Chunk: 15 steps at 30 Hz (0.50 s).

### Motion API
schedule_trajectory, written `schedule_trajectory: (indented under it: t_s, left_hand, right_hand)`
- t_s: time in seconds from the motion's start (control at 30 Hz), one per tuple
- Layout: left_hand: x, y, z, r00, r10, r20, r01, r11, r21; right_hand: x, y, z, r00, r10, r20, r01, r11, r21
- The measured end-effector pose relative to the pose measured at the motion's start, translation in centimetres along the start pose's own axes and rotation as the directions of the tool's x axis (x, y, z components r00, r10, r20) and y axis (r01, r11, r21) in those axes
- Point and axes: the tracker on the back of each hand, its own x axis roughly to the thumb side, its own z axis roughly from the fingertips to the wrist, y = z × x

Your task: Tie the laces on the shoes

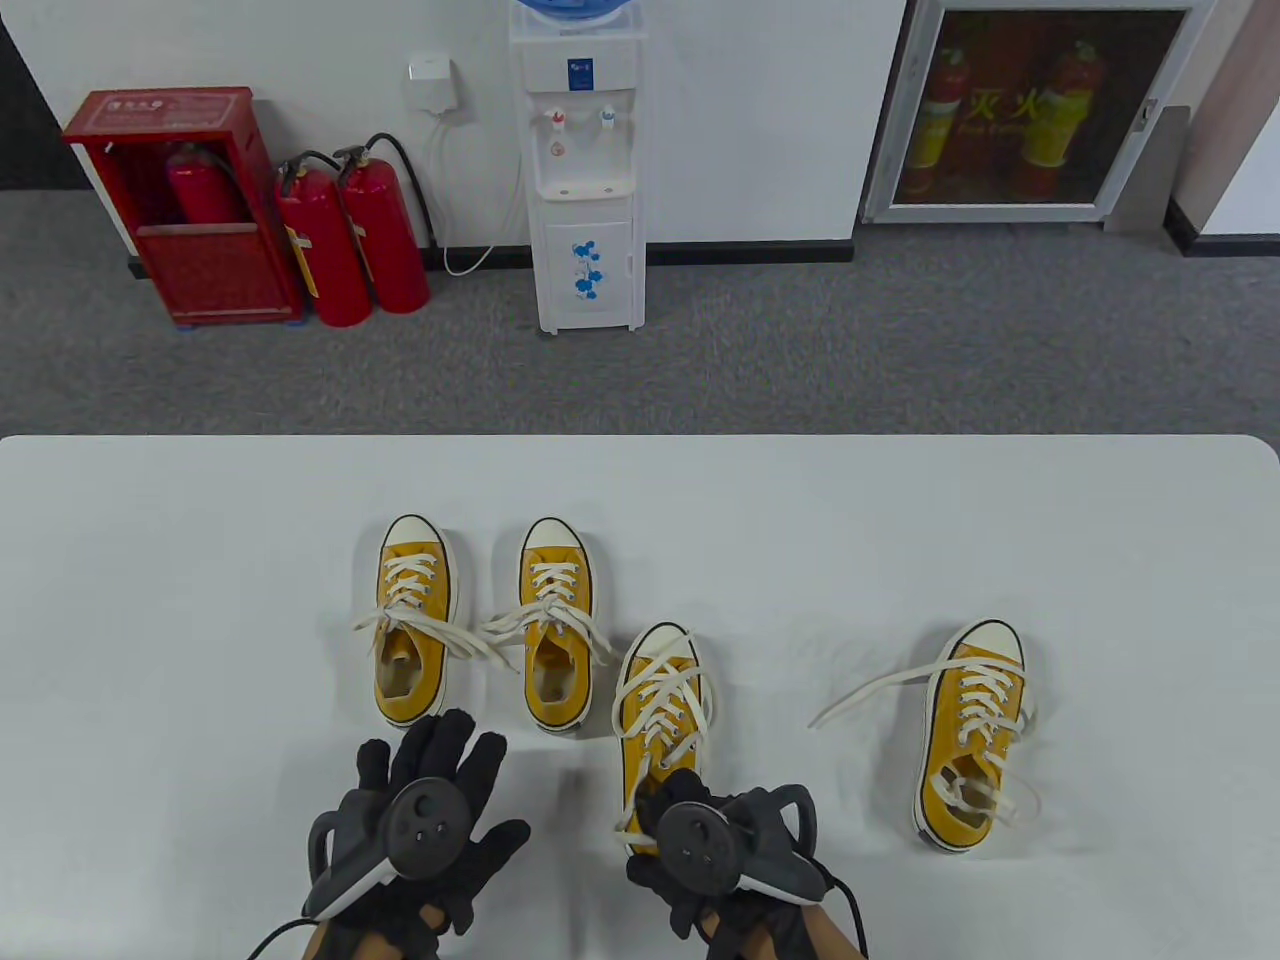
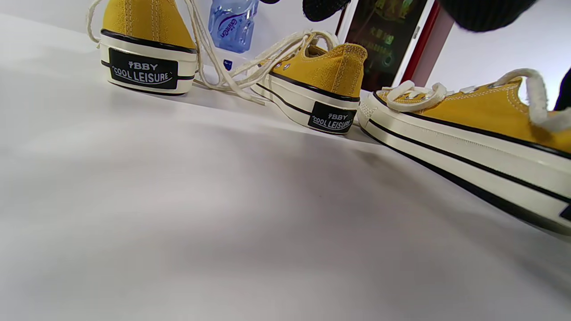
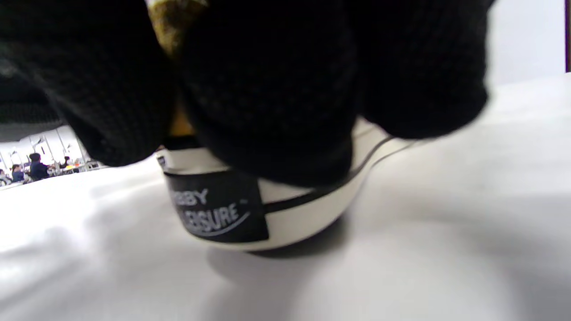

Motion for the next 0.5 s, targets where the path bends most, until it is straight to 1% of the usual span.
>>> schedule_trajectory:
  t_s: [0.03,0.13,0.3,0.43,0.5]
  left_hand:
    - [0.0,0.0,0.0,1.0,-0.001,-0.001,0.001,1.0,-0.003]
    - [0.0,0.0,0.0,1.0,0.001,-0.003,-0.001,1.0,-0.009]
    - [0.0,-0.1,0.0,1.0,0.002,-0.005,-0.002,1.0,-0.016]
    - [0.0,0.0,0.0,1.0,0.004,-0.006,-0.005,1.0,-0.015]
    - [0.0,0.0,-0.1,1.0,0.004,-0.006,-0.004,1.0,-0.015]
  right_hand:
    - [0.1,0.2,-0.1,1.0,0.004,-0.004,-0.004,1.0,0.026]
    - [0.1,0.1,-0.1,1.0,0.006,-0.003,-0.006,0.999,0.038]
    - [0.1,0.0,0.1,1.0,0.006,-0.001,-0.006,0.999,0.036]
    - [-0.1,-0.8,0.4,1.0,-0.011,0.0,0.011,0.999,0.049]
    - [-0.5,-1.5,0.6,0.999,-0.054,-0.008,0.054,0.995,0.083]
